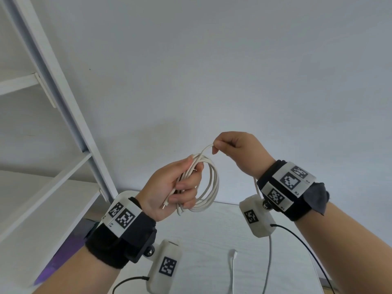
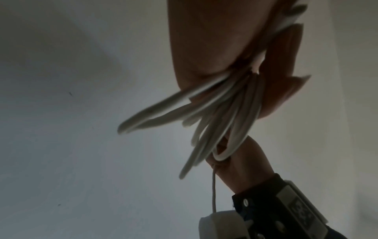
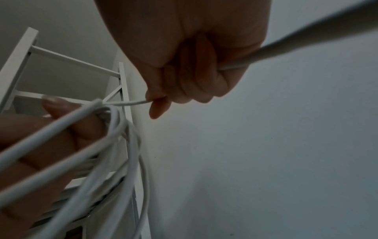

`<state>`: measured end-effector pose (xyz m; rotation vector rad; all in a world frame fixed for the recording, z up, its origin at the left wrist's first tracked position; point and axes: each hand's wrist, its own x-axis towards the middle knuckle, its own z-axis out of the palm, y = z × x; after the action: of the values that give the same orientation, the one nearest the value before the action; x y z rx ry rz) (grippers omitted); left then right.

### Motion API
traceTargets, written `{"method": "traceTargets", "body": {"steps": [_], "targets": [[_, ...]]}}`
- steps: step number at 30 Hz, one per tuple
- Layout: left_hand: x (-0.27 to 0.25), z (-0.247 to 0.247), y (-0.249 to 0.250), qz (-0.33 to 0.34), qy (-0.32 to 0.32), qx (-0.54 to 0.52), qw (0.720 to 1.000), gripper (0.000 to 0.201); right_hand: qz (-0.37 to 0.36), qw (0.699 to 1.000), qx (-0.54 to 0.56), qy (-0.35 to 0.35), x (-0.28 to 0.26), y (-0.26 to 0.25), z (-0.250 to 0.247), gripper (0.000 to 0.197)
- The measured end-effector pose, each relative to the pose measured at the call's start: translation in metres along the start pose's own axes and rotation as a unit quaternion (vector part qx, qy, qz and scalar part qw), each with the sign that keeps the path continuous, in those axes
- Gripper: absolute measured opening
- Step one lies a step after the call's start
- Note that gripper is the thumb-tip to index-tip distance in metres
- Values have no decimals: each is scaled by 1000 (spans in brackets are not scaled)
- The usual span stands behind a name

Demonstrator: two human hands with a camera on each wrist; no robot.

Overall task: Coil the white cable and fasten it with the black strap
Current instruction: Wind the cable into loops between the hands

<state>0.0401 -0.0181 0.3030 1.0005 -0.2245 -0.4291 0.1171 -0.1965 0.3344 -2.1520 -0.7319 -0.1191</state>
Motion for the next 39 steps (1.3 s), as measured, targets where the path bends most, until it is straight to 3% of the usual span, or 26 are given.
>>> {"method": "traceTargets", "body": {"steps": [12,18,23,27,30,32,35,39], "targets": [[19,17,41,106,61,-68,990,32,12,998,57,35,3,14,11,48],[30,10,74,195,61,-129,970,30,77,996,39,-12,-8,31,16,31],[34,6,92,234,66,-167,956,30,79,996,-5,-37,-21,35,17,25],[39,5,95,242,91,-171,951,30,53,982,-166,-77,-29,32,18,16],[47,4,90,272,123,-128,946,30,32,959,-259,-111,-37,19,21,19],[50,1,84,285,107,-74,950,29,20,953,-274,-130,-40,7,21,22],[51,0,75,272,124,34,954,24,-3,942,-297,-155,-43,-12,19,24],[50,10,63,250,178,166,937,27,-38,934,-318,-159,-45,-30,15,27]]}}
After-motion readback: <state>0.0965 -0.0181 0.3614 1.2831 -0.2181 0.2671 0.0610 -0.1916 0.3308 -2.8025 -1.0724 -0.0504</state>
